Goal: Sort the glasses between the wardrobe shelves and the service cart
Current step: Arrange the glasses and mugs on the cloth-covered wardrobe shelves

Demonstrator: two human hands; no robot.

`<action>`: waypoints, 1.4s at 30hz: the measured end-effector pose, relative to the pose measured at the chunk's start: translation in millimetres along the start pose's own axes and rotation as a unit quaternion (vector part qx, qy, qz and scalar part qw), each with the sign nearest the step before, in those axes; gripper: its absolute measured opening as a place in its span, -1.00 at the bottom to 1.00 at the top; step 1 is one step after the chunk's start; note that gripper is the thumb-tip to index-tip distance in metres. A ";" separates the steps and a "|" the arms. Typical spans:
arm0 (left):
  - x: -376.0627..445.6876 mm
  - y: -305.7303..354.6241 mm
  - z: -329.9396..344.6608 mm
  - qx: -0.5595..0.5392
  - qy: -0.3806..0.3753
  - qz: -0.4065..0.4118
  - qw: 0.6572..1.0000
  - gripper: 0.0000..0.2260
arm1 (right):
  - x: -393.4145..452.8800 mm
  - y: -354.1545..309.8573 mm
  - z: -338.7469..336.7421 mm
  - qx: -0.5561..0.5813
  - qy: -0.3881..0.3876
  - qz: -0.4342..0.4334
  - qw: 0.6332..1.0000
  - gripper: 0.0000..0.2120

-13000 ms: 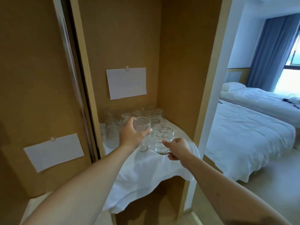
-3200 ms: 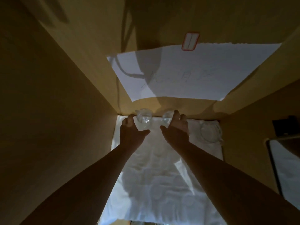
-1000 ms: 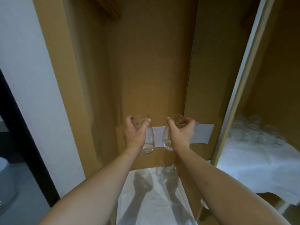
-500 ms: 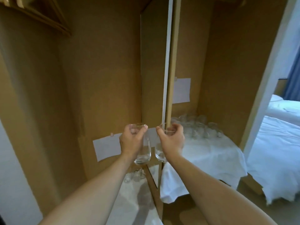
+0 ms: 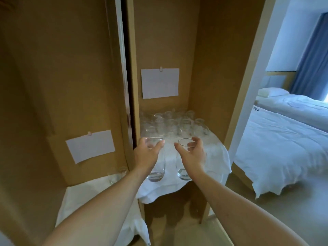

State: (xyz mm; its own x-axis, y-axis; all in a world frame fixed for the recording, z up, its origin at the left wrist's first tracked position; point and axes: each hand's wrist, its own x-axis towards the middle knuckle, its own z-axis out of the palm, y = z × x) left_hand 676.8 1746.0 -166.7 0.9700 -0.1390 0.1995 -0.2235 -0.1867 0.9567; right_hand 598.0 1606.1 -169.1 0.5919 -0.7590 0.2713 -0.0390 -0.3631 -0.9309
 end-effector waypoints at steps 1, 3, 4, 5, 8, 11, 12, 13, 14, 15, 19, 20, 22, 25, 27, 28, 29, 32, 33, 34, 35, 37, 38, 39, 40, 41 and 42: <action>0.8 -1.8 5.9 0.011 -0.001 -0.002 1.000 -0.41 | 3.0 4.9 -2.7 0.000 0.000 0.007 1.000 -0.24; 5.6 -3.8 16.1 0.028 -0.008 -0.009 1.000 -0.38 | 10.5 13.4 -5.4 0.001 0.001 0.021 1.000 -0.27; 10.3 -5.2 21.0 0.034 -0.012 -0.012 0.999 -0.37 | 16.0 17.4 -5.2 0.000 0.001 0.027 1.000 -0.30; 16.4 -6.8 26.2 0.042 -0.014 -0.016 0.999 -0.36 | 23.0 21.4 -3.8 -0.003 -0.001 0.031 1.000 -0.32; 37.9 -13.8 40.9 0.059 -0.021 -0.025 0.998 -0.32 | 46.3 33.6 3.1 -0.020 -0.011 0.042 0.999 -0.32; 64.9 -24.1 57.1 0.062 -0.035 -0.030 0.997 -0.29 | 70.9 44.8 12.9 -0.035 -0.016 0.056 0.998 -0.30; 74.7 -28.1 62.9 0.064 -0.045 -0.032 0.996 -0.28 | 79.5 49.3 16.6 -0.039 -0.020 0.060 0.997 -0.30; 84.0 -32.1 68.9 0.068 -0.057 -0.032 0.996 -0.28 | 87.7 53.1 20.5 -0.042 -0.024 0.065 0.997 -0.29; 93.3 -35.8 74.9 0.073 -0.070 -0.032 0.994 -0.26 | 96.3 55.9 24.0 -0.045 -0.025 0.068 0.996 -0.29; 103.6 -38.9 81.3 0.078 -0.082 -0.031 0.993 -0.25 | 106.1 57.8 27.9 -0.046 -0.023 0.069 0.996 -0.28; 146.8 -49.2 104.1 0.103 -0.110 -0.035 0.988 -0.27 | 144.7 65.9 45.6 -0.058 -0.003 0.067 0.996 -0.26; 156.5 -51.7 109.0 0.107 -0.115 -0.033 0.987 -0.28 | 152.7 68.6 50.3 -0.067 0.000 0.067 0.996 -0.25; 173.4 -56.9 118.9 0.120 -0.127 -0.030 0.984 -0.30 | 167.4 75.4 59.3 -0.086 -0.002 0.067 0.994 -0.24; 191.5 -65.6 133.3 0.134 -0.140 -0.034 0.980 -0.29 | 188.9 87.4 70.4 -0.111 -0.011 0.068 0.991 -0.23; 201.6 -71.5 142.5 0.136 -0.137 -0.038 0.980 -0.29 | 202.9 95.5 76.0 -0.130 -0.012 0.066 0.989 -0.21; 206.5 -74.3 146.9 0.136 -0.135 -0.039 0.981 -0.29 | 209.9 99.4 78.4 -0.138 -0.012 0.064 0.988 -0.20; 211.4 -77.4 151.4 0.133 -0.131 -0.041 0.982 -0.30 | 217.1 103.4 80.4 -0.141 -0.014 0.063 0.988 -0.18; 222.0 -85.2 164.8 0.113 -0.107 -0.043 0.987 -0.31 | 239.5 113.6 86.6 -0.136 -0.034 0.059 0.988 -0.11; 223.5 -87.2 169.0 0.108 -0.097 -0.043 0.988 -0.31 | 246.8 116.5 89.2 -0.136 -0.043 0.054 0.988 -0.10; 224.3 -89.7 173.3 0.105 -0.087 -0.041 0.990 -0.31 | 253.3 119.7 91.7 -0.137 -0.053 0.046 0.988 -0.11; 224.2 -91.9 177.3 0.102 -0.077 -0.037 0.991 -0.31 | 258.6 123.4 94.1 -0.137 -0.063 0.035 0.988 -0.12; 221.6 -96.2 183.9 0.082 -0.062 -0.036 0.994 -0.30 | 263.8 133.5 96.9 -0.132 -0.081 0.012 0.988 -0.14; 220.3 -98.9 186.3 0.067 -0.060 -0.039 0.995 -0.27 | 265.3 139.2 97.1 -0.123 -0.085 0.003 0.989 -0.15; 218.4 -104.0 188.3 0.060 -0.062 -0.047 0.995 -0.23 | 266.4 145.8 96.5 -0.112 -0.088 -0.002 0.990 -0.14; 215.2 -111.0 190.0 0.060 -0.066 -0.057 0.994 -0.18 | 267.1 153.5 95.0 -0.102 -0.095 -0.003 0.990 -0.13; 210.6 -118.8 191.5 0.061 -0.067 -0.068 0.994 -0.15 | 267.1 162.0 93.0 -0.095 -0.109 0.000 0.990 -0.11; 205.4 -126.5 193.1 0.059 -0.063 -0.078 0.993 -0.13 | 266.6 171.0 90.4 -0.093 -0.126 0.008 0.988 -0.11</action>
State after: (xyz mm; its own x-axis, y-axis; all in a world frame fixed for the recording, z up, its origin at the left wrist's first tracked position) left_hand 885.9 1553.3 -287.7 0.9758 -0.2179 0.0159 -0.0884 -0.3275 0.9407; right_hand 821.9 1390.5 -278.1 0.7704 -0.6157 0.1657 -0.1834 -0.4629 -0.8672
